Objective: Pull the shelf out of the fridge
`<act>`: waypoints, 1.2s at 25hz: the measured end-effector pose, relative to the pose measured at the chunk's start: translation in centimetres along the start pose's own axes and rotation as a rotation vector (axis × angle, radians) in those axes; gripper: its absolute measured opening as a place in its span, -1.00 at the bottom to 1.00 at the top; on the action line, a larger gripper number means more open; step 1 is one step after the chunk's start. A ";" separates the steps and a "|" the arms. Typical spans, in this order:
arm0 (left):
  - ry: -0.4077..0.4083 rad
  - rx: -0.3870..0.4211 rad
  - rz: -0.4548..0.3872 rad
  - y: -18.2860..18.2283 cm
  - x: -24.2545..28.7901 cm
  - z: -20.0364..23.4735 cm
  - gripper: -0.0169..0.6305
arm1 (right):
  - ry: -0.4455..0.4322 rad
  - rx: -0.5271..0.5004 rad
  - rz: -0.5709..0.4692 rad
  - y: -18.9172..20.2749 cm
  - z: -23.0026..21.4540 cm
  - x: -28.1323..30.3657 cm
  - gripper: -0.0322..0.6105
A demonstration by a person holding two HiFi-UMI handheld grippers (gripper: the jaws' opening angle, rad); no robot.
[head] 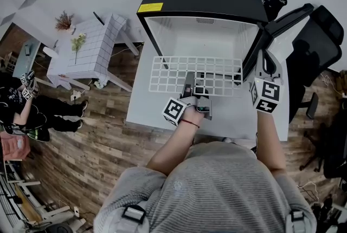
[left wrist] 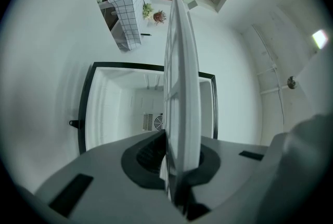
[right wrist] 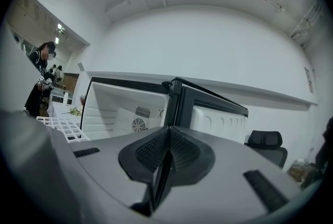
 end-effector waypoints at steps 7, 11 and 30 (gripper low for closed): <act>0.009 -0.002 0.006 0.2 -0.2 -1.1 -0.85 | -0.011 0.007 -0.001 -0.1 0.3 -0.2 -0.86; -0.012 0.057 0.016 -0.3 -0.5 -0.7 -0.85 | -0.042 0.005 -0.007 -0.6 1.0 -1.0 -0.86; -0.006 0.055 0.021 -0.2 0.1 -1.2 -0.85 | -0.343 0.213 -0.063 -2.5 8.4 -9.3 -0.86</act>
Point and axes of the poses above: the fingertips, and each gripper's own axes: x forward along the fingers, z to its left, y out of its underside, the point moved 6 cm from there along -x, backward along the fingers, and after that the axes turned 7 degrees about -z, right-handed, at the moved point
